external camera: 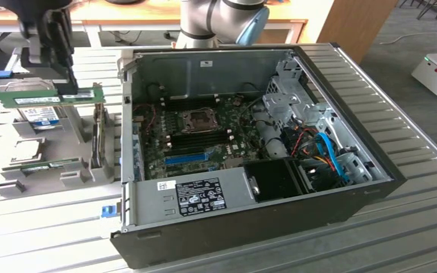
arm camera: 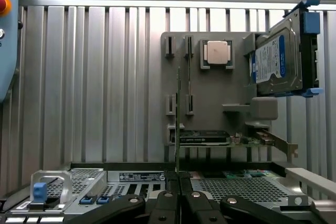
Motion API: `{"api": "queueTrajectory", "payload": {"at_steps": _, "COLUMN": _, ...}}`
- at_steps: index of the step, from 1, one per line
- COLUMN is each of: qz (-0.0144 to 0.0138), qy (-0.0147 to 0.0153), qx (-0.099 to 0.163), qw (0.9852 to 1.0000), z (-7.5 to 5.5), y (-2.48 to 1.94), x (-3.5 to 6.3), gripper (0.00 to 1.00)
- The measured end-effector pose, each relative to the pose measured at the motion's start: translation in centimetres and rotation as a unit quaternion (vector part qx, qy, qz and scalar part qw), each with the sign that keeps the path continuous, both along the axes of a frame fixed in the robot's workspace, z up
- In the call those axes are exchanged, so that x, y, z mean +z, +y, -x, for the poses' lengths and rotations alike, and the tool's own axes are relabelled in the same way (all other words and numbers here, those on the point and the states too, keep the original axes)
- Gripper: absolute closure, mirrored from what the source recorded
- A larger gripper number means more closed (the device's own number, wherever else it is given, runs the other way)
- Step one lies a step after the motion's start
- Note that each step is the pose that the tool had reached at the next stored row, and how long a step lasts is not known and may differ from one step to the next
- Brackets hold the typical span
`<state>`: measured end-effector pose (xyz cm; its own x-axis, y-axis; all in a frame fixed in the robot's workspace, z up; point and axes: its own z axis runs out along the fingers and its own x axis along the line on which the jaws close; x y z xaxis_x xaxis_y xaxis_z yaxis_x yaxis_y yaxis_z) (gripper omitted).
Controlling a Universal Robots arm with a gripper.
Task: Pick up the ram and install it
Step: 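Pick up the ram and move it above insertion slot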
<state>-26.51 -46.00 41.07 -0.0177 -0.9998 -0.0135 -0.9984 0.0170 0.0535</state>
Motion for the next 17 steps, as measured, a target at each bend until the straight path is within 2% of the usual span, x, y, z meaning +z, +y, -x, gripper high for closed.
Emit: {"api": "queueTrajectory", "payload": {"at_steps": 17, "qz": 0.0, "qy": 0.0014, "qx": 0.0, "qw": 1.0, "z": -6.1, "y": 0.0, "x": 0.0, "gripper": 0.88}}
